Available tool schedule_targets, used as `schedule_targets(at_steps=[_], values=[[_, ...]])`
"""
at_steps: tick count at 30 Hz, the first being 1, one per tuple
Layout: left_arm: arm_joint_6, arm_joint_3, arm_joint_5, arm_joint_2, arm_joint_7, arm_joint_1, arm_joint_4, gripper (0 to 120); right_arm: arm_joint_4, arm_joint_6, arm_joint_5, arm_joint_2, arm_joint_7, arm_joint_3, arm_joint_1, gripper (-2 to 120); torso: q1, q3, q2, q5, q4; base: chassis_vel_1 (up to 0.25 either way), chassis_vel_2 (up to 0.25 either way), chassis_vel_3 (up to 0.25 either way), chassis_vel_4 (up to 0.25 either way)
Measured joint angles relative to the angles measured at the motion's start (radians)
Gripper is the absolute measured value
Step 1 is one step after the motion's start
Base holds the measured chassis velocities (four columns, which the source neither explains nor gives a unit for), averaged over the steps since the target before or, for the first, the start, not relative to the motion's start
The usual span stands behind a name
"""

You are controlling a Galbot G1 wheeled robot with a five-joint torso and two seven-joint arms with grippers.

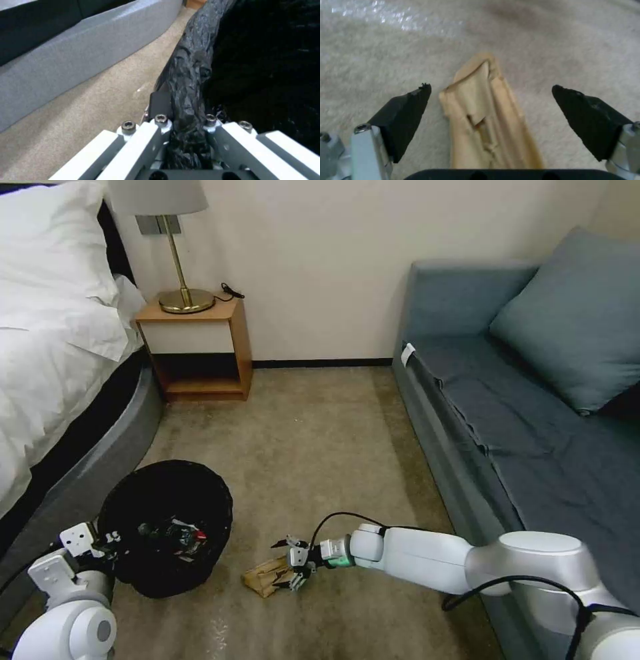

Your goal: Pick up the trash bin, then pick up the garbage on the floor and place it into the trash bin.

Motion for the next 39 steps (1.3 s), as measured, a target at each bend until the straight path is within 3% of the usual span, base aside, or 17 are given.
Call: schedule_targets(at_steps=[4,13,17,22,24,28,30,34,39], values=[[-0.002,-0.001,-0.001,-0.004,0.001,0.002,-0.003,3,-0.037,0.009,-0.005,0.014,-0.008,-0.009,-0.009,93,0.0,0.0,0.0,0.0001,0.0,0.0,0.0,0.0,0.0],[-0.014,-0.005,0.0,-0.009,0.005,0.012,-0.004,3,-0.098,0.011,-0.01,0.036,-0.014,-0.015,-0.025,78,0.0,0.0,0.0,0.0002,0.0,0.0,0.0,0.0,0.0],[-0.015,-0.003,0.0,-0.009,0.006,0.012,-0.004,3,-0.11,0.006,-0.014,0.039,-0.018,-0.01,-0.029,59,0.0,0.0,0.0,0.0002,-0.0001,0.0,0.0,0.0,0.0],[-0.015,-0.003,0.0,-0.008,0.006,0.012,-0.004,3,-0.11,0.006,-0.019,0.037,-0.018,-0.004,-0.031,45,0.0,0.0,0.0,0.0002,0.0,0.0,0.0,0.0,0.0],[-0.015,-0.002,0.0,-0.008,0.006,0.013,-0.003,3,-0.11,0.005,-0.02,0.034,-0.018,0.0,-0.031,33,0.0,0.0,0.0,0.0002,0.0,0.0,0.0,0.0,0.0],[-0.016,0.0,0.001,-0.008,0.006,0.014,-0.003,3,-0.11,0.004,-0.02,0.033,-0.019,0.002,-0.031,24,0.0,0.0,0.0,0.0002,0.0,0.0,0.0,0.0,0.0],[-0.017,0.001,0.002,-0.008,0.006,0.015,-0.002,3,-0.109,0.003,-0.021,0.031,-0.02,0.003,-0.03,12,0.0,0.0,0.0,0.0002,0.0,0.0,0.0,0.0,0.0],[-0.017,0.002,0.002,-0.008,0.006,0.017,-0.002,3,-0.106,0.003,-0.024,0.026,-0.021,0.012,-0.031,0,0.0,0.0,0.0,0.0002,0.0,0.0,0.0,0.0,0.0],[-0.017,0.002,0.003,-0.009,0.006,0.016,-0.002,3,-0.084,0.006,-0.025,0.013,-0.021,0.025,-0.032,0,0.0,0.0,0.0,0.0002,0.0,0.0,0.0,0.0,0.0]])
